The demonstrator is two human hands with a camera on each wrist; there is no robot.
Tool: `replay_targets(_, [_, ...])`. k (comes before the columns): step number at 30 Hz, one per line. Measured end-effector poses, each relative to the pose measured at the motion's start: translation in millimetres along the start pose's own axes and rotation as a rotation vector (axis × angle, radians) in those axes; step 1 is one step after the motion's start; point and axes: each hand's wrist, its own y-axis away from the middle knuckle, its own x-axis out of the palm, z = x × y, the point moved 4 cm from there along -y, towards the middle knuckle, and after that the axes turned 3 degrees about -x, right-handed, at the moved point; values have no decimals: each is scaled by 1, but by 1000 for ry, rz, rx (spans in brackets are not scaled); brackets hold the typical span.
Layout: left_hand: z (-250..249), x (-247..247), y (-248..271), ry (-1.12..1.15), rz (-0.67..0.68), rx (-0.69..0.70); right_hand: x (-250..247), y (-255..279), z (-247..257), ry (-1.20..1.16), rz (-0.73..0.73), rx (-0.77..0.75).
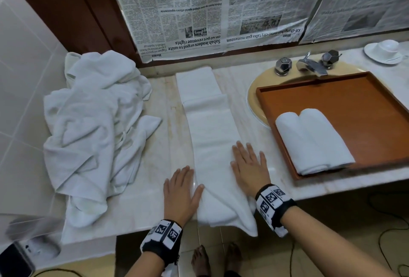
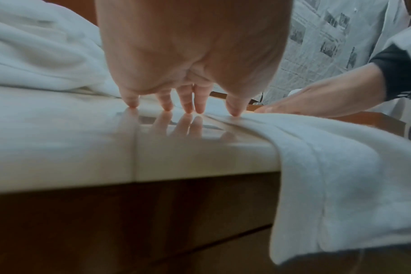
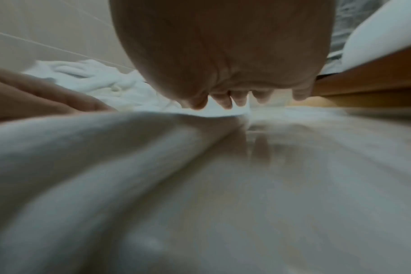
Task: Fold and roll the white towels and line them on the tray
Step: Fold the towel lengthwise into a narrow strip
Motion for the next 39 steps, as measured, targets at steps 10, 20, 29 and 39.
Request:
replay_targets(10, [-25, 4, 34, -84, 23, -104, 44, 48, 27, 2, -14, -132])
replay_targets(20, [-37, -5, 44, -87, 174, -263, 41, 47, 30, -20, -3, -111])
replay_targets(29, [-39, 0, 56, -93, 133, -282, 41, 48, 30, -36, -8, -113])
replay_targets(39, [-26, -7, 46, 115, 143, -392, 41, 48, 27, -60, -21, -111])
